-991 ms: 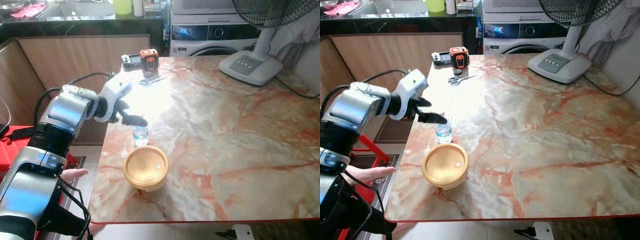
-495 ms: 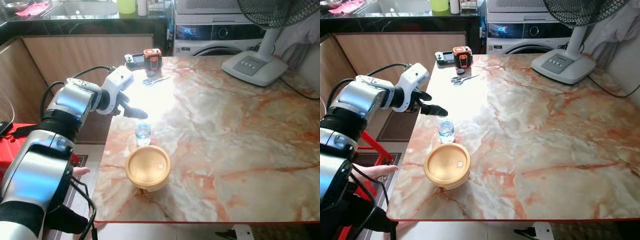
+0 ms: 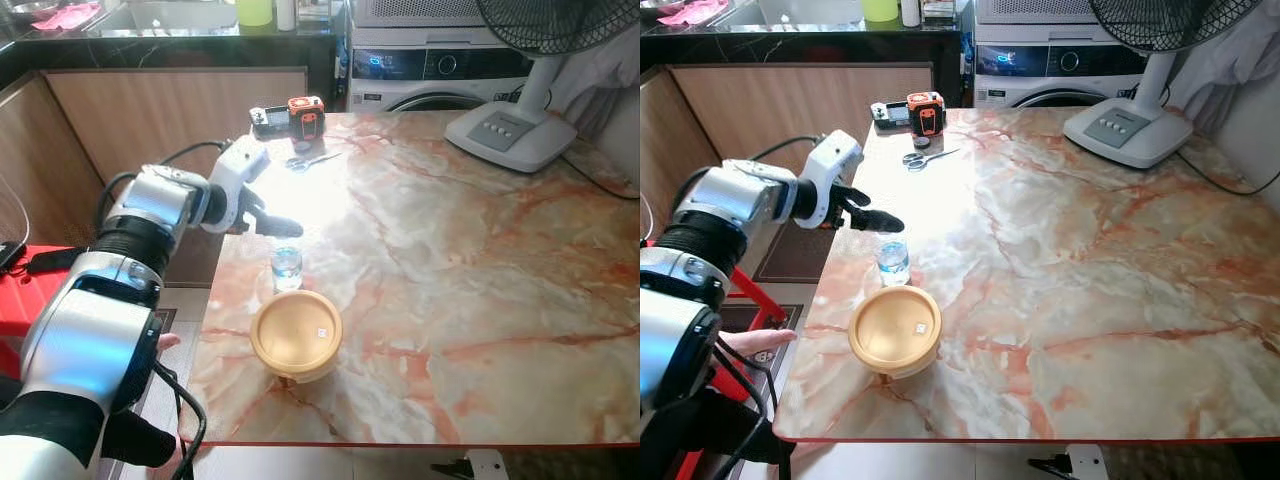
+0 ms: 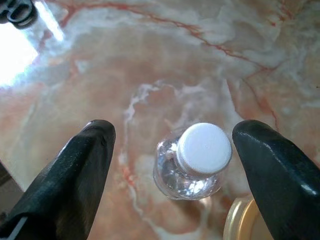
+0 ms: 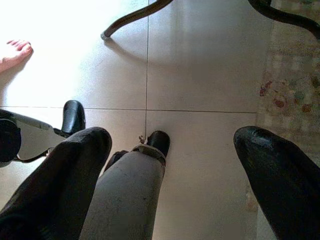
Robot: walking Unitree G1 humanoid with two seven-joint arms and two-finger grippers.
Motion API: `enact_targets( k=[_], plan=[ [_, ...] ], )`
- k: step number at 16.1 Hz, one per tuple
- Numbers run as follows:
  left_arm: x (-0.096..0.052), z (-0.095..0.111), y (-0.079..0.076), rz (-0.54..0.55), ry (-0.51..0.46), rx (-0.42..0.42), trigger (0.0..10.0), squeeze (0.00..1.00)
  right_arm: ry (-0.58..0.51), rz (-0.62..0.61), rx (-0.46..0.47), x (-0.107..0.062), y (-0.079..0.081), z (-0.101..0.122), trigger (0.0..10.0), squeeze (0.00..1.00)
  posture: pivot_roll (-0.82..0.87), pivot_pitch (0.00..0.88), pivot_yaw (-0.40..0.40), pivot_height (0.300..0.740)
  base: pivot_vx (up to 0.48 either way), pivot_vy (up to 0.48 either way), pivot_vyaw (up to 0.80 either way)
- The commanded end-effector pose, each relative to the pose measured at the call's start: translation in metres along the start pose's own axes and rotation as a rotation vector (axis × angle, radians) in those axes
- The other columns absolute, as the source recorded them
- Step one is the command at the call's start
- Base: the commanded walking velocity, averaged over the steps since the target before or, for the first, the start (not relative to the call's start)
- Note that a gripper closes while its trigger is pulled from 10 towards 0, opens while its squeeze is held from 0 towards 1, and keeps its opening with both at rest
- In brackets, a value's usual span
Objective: Restocking fridge
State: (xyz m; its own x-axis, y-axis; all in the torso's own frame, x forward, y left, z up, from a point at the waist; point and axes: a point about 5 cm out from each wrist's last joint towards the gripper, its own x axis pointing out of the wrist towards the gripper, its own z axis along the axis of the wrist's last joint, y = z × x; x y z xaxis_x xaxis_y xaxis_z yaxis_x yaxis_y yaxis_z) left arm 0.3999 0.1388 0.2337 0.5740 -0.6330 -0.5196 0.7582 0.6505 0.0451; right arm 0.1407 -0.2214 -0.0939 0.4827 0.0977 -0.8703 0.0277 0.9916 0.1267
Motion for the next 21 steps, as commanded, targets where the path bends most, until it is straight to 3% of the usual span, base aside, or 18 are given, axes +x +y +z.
enact_targets(
  k=[1, 5, 6, 7, 8, 21],
  plan=[
    [-0.0010, 0.0091, -0.0013, -0.019, -0.031, 0.014, 10.0, 0.00, 0.010, -0.005, -0.002, -0.0007, -0.0015, -0.0021, 10.0, 0.00, 0.11, 0.025, -0.013, 0.740, 0.000, 0.000, 0.00],
    [0.0008, 0.0067, -0.0011, -0.026, -0.010, 0.048, 10.0, 0.00, 0.010, -0.006, -0.002, -0.0008, -0.0017, -0.0022, 10.0, 0.00, 0.11, 0.025, -0.015, 0.740, 0.000, 0.000, 0.00],
    [0.0004, 0.0068, -0.0006, -0.027, -0.010, 0.054, 4.4, 0.00, 0.010, -0.006, -0.003, -0.0007, -0.0017, -0.0021, 10.0, 0.00, 0.12, 0.027, -0.015, 0.740, 0.000, 0.000, 0.00],
    [0.0001, 0.0066, -0.0003, -0.029, -0.008, 0.058, 1.1, 0.00, 0.011, -0.006, -0.003, -0.0007, -0.0016, -0.0021, 10.0, 0.00, 0.12, 0.027, -0.015, 0.740, 0.000, 0.000, 0.00],
    [0.0001, 0.0061, -0.0002, -0.030, -0.005, 0.062, 0.0, 0.00, 0.011, -0.004, -0.004, -0.0007, -0.0016, -0.0021, 10.0, 0.00, 0.12, 0.027, -0.015, 0.740, 0.000, 0.000, 0.00],
    [0.0009, 0.0045, 0.0006, -0.040, 0.004, 0.121, 0.0, 0.00, 0.011, -0.001, -0.005, -0.0006, -0.0012, -0.0017, 10.0, 0.00, 0.12, 0.029, -0.015, 0.740, 0.000, 0.000, 0.00]
  ],
)
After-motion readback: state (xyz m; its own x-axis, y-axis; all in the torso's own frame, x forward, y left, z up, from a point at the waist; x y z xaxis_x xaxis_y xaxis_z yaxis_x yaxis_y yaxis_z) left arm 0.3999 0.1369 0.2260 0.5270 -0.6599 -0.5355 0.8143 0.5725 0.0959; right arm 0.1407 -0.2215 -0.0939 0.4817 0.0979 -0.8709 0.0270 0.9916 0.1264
